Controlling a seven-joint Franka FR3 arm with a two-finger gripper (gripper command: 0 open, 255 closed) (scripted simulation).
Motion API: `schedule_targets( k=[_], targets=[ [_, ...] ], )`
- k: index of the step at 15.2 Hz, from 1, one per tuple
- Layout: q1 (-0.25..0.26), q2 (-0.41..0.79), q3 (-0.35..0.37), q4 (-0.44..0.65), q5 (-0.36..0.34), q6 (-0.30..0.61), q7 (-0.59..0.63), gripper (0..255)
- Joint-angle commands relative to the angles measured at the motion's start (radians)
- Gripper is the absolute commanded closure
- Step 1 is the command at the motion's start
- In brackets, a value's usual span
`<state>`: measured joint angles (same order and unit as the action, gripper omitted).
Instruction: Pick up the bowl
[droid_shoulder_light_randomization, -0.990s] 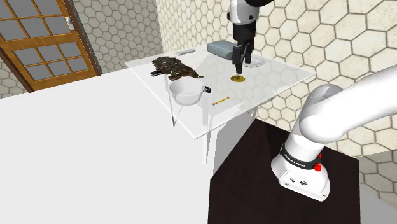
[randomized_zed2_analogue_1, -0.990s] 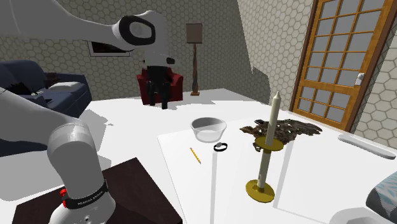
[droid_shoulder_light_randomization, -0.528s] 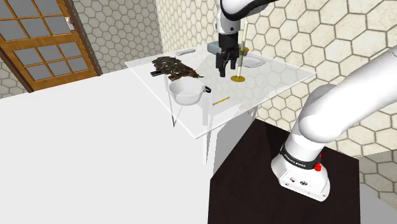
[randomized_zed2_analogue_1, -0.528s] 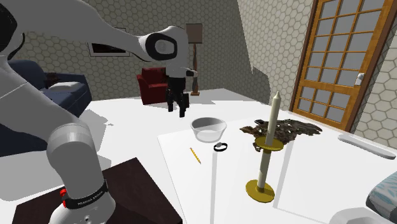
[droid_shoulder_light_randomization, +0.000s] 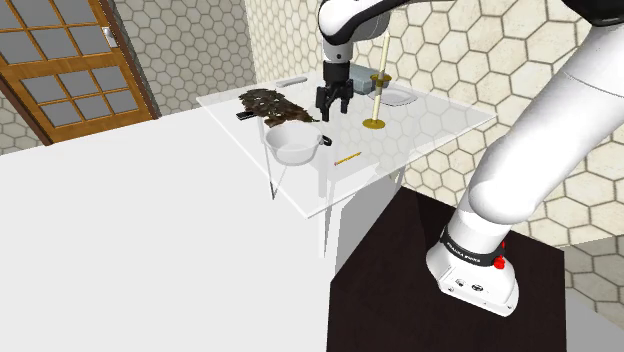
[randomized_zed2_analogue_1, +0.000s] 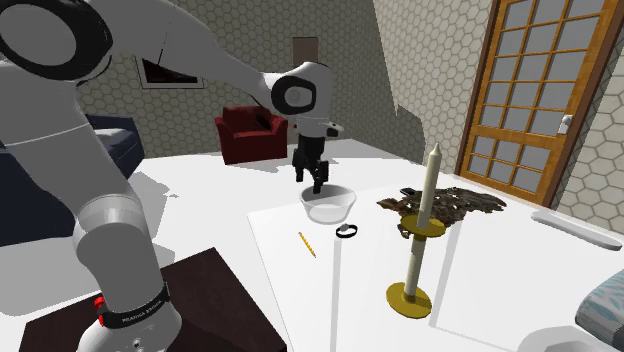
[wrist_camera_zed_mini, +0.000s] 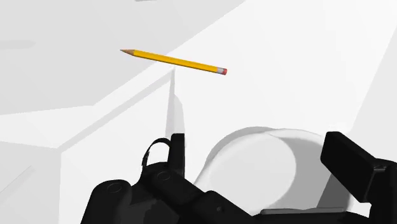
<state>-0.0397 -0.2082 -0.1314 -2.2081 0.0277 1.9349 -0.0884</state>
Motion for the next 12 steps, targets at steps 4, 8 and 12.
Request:
schedule_targets(
  k=[4, 8, 12],
  targets=[
    [-0.013, 0.198, -0.032, 0.143, 0.086, 0.065, -0.028, 0],
    [-0.033, 0.351, -0.045, 0.272, 0.164, 0.09, -0.053, 0],
    [-0.042, 0.406, -0.045, 0.299, 0.191, 0.118, -0.065, 0]
  ],
)
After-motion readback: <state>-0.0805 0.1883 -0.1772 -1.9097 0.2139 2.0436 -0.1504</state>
